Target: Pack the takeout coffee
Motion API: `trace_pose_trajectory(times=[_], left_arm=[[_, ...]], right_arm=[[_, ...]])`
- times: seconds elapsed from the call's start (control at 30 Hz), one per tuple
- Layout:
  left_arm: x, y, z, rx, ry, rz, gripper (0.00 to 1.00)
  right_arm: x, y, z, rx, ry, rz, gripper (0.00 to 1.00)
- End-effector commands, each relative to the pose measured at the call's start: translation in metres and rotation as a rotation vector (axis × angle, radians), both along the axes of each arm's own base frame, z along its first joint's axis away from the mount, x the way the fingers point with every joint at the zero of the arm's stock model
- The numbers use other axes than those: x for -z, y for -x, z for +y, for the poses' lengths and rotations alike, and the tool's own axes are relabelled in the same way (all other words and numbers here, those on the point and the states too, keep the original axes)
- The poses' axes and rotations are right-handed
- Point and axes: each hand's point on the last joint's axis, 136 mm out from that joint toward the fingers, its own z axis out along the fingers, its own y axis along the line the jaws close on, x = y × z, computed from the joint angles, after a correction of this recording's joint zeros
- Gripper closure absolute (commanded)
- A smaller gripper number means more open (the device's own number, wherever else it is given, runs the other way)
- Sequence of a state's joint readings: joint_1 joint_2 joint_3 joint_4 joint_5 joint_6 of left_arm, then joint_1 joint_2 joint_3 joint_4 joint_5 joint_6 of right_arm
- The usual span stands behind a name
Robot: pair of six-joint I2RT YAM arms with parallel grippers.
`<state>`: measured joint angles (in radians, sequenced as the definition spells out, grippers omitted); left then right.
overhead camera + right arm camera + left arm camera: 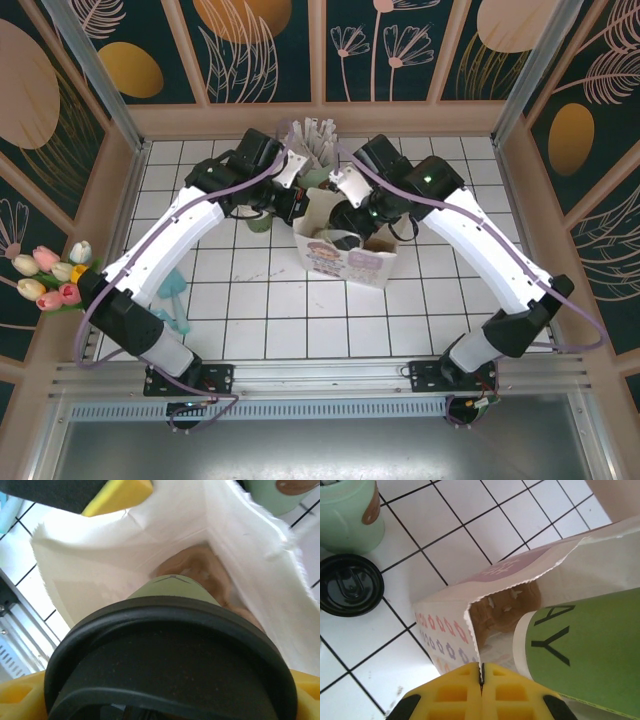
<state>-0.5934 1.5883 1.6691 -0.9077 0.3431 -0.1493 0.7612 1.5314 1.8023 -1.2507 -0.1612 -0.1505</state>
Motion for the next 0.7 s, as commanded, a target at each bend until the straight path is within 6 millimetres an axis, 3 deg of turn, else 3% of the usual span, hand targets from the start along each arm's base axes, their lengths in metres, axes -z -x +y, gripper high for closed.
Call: trace_pose_trajectory(times=[0.0, 0.17, 0.27, 0.33, 0.57, 0.67], left_arm=[[-0.005, -0.004, 0.014, 0.072, -0.094, -0.055, 0.94], [-0.016, -0.015, 0.011, 0.116, -0.065, -0.043, 0.93], [-0.019, -0.014, 0.007, 0.144, -0.045, -0.038, 0.9], [-0.005, -0.017, 0.005, 0.151, -0.064, -0.008, 0.91], [-0.013, -0.031, 0.013, 0.126, -0.03, -0.033, 0.94], [-0.012, -0.03, 0.008, 0.156, -0.012, -0.028, 0.91]], right_arm=[[-0.001, 0.01, 0.011, -0.024, -0.035, 0.079, 0.41], [0.003, 0.003, 0.009, -0.005, -0.034, 0.095, 0.41], [0.023, -0.003, -0.001, 0.029, 0.038, 0.108, 0.42], [0.035, -0.006, -0.006, 0.041, 0.063, 0.128, 0.42], [0.037, -0.033, -0.01, 0.115, 0.051, 0.133, 0.43], [0.021, -0.055, -0.011, 0.205, -0.018, 0.111, 0.44]])
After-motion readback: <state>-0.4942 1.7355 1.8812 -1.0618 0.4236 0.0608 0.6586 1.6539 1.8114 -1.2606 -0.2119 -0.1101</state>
